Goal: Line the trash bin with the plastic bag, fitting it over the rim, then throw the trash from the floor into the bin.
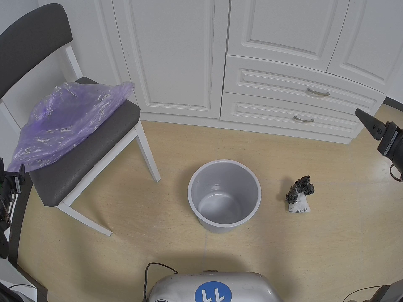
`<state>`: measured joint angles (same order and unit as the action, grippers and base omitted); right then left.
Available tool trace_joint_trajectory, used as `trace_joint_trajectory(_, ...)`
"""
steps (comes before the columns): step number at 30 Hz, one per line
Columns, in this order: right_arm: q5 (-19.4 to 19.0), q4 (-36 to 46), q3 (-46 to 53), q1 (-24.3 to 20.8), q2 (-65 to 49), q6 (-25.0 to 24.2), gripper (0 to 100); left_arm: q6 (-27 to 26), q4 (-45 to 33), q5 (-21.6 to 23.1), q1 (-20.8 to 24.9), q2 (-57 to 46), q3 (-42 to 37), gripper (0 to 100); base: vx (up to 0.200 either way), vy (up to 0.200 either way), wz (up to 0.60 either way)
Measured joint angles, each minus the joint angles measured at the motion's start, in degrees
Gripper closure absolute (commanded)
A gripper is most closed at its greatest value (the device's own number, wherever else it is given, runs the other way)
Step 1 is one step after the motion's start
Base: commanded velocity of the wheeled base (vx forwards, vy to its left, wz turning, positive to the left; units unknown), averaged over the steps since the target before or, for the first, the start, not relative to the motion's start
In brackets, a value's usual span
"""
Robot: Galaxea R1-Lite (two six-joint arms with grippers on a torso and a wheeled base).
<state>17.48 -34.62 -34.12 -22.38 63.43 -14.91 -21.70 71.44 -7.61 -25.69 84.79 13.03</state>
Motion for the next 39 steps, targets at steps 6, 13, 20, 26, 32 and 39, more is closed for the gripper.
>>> trace_joint_trajectory(6,-0.7,-2.0,0.4,-0.2,-0.1,-0.1,0,4.5,5.4,0.0,-0.8,3.1,-4.1,0,0.000,0.000,0.00)
trace_joint_trajectory(13,-0.9,-2.3,0.6,-0.4,-0.6,-0.2,0,6.9,11.8,0.1,-1.1,9.0,-4.7,0,0.000,0.000,0.00)
trace_joint_trajectory(20,-1.0,-2.3,0.8,-0.6,-0.8,-0.2,0,8.4,16.2,1.6,-2.3,13.7,-5.9,0,0.000,0.000,0.00)
trace_joint_trajectory(26,-1.1,-2.3,1.0,-0.8,-0.7,-0.2,0,8.4,16.3,5.7,-5.2,14.9,-6.7,0,0.000,0.000,0.00)
trace_joint_trajectory(32,-1.4,-2.3,1.1,-0.8,-0.3,-0.3,0,9.6,16.3,6.3,-7.8,16.0,-3.5,0,0.000,0.000,0.00)
trace_joint_trajectory(39,-1.4,-2.3,1.1,-1.3,-0.1,-0.3,0,13.0,16.3,7.5,-8.4,17.1,0.0,0,0.000,0.000,0.00)
